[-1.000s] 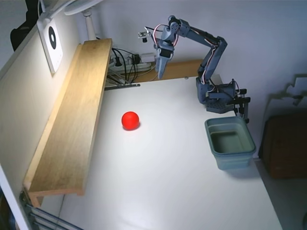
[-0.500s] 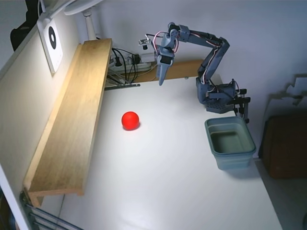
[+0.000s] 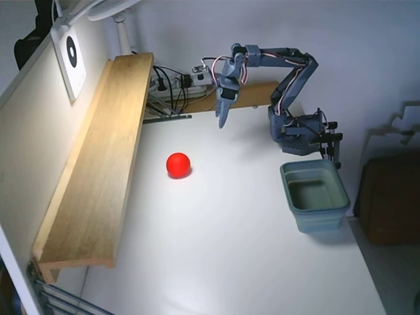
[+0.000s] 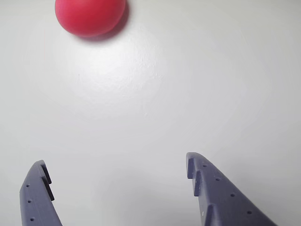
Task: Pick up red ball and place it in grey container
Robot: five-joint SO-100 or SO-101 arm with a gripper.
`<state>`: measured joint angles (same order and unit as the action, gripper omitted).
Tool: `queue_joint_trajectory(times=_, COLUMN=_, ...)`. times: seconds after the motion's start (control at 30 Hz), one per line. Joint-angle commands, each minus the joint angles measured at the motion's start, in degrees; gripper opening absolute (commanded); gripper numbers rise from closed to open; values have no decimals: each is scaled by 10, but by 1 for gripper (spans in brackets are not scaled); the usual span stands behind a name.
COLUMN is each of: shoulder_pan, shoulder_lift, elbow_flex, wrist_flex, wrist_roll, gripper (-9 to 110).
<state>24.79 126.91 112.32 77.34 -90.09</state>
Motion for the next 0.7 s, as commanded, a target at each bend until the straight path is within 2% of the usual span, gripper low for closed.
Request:
queue_joint_trajectory(times=0.0, shoulder_pan=10, shoulder_lift=28, elbow_flex=25, wrist_flex=-25, wrist_roll=1, gripper=38)
queue_joint_trajectory(times=0.53, shoulder_pan=10, shoulder_lift=46, elbow_flex=132, wrist_flex=-113, wrist_roll=1, gripper=38)
queue_joint_trajectory(times=0.67, shoulder_pan=10, shoulder_lift=-52, elbow_flex=94, wrist_flex=-174, wrist_roll=1, gripper=38)
